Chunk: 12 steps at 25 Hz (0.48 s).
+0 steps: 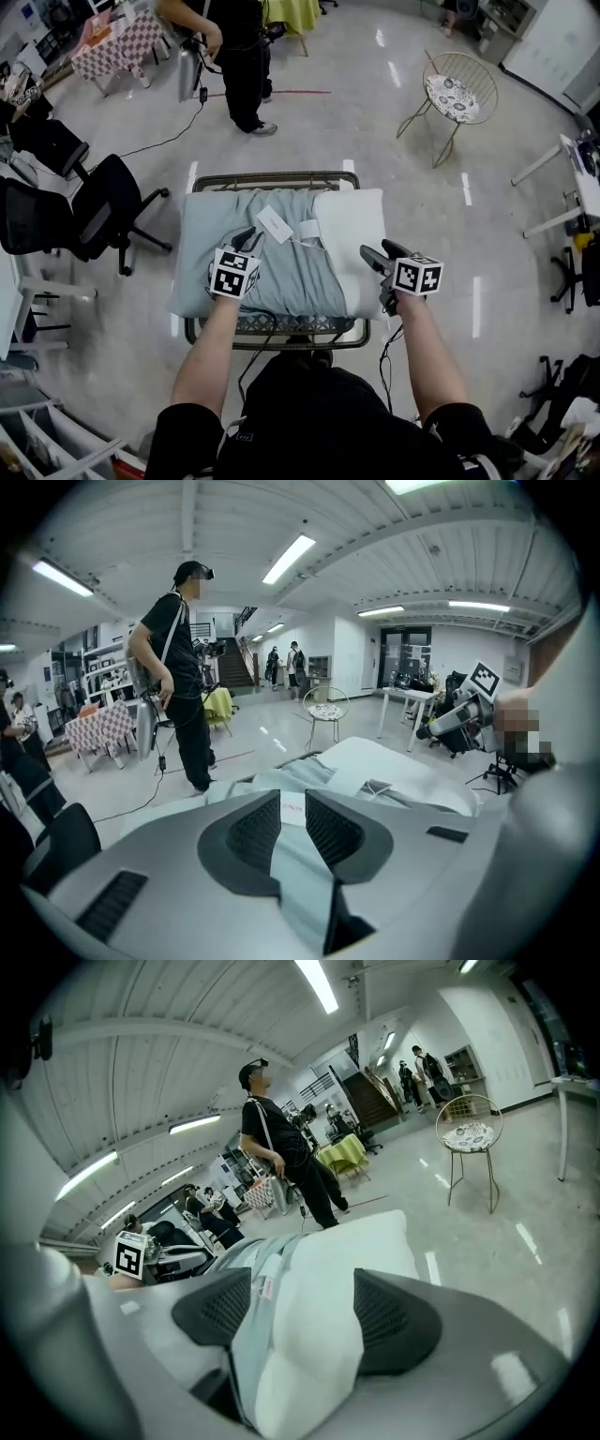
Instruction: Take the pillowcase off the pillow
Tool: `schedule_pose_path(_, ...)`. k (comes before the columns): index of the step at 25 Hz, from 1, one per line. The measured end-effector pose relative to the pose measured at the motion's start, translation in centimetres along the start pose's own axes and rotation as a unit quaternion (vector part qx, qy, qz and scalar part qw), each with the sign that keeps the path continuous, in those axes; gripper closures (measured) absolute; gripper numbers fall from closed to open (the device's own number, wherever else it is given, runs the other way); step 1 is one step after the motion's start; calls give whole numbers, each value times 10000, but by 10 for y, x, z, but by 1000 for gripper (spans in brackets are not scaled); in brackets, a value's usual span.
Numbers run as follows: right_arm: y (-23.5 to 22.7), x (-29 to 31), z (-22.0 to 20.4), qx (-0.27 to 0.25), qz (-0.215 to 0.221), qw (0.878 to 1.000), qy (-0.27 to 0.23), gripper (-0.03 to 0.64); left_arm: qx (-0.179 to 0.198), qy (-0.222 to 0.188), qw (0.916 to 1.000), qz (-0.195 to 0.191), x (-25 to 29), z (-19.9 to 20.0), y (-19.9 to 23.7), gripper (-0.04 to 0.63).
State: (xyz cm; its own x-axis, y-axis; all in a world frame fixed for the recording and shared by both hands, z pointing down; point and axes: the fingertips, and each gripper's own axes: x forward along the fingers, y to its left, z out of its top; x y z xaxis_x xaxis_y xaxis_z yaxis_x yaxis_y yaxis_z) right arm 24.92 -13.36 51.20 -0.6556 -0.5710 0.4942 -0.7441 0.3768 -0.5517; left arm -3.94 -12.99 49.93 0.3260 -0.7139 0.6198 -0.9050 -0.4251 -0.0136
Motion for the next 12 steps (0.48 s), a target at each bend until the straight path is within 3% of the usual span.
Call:
schedule_pose_path(5, 0, -28, -55, -12, -97, 9998, 167, 247, -296, 69, 9992, 258, -29, -43, -39, 474)
schedule_pose_path(12, -43, -61, -124, 257, -857, 9950, 449, 176, -878, 522, 9940, 398, -47, -119, -72, 411)
